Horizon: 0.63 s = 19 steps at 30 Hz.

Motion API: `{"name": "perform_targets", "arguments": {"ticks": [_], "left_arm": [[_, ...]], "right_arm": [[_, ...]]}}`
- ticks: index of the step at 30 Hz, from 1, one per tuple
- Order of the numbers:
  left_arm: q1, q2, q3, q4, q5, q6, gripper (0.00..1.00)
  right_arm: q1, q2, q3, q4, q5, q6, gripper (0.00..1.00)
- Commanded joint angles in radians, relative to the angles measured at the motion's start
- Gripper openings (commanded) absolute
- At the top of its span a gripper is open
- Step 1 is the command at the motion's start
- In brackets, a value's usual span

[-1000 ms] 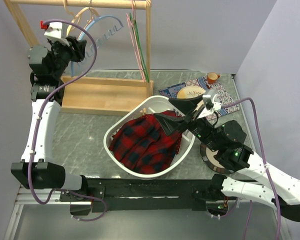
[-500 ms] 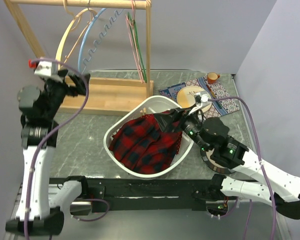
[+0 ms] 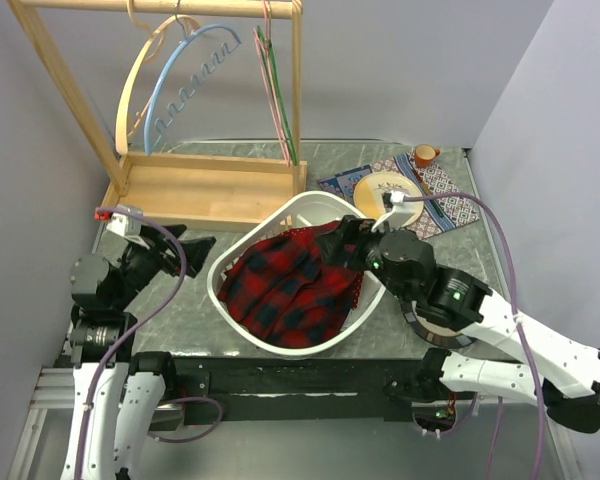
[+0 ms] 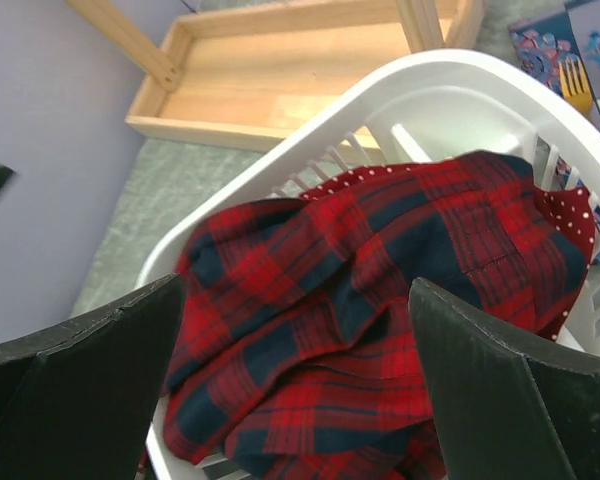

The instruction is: Remove the skirt from the hanger

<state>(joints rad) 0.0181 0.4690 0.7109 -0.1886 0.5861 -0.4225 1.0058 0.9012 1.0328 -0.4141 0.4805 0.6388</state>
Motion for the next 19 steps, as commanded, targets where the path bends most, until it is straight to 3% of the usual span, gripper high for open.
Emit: {"name": "perform_targets", "arguments": {"ticks": [1, 8, 19], "left_arm": [[-0.001, -0.061, -0.022, 0.13, 0.112, -0.128, 0.97], [-0.001, -0.07, 0.016, 0.087, 0.078, -0.124, 0.97], [-0.001, -0.073, 0.078, 0.069, 0.054, -0.133, 0.97]], "right_arm": [[0.007, -0.102, -0.042, 0.081, -0.016, -0.005, 1.0], [0.007, -0.179, -0.044, 0.098, -0.02, -0.047, 1.0], [0.005, -0.167, -0.008, 0.084, -0.03, -0.044, 1.0]]}}
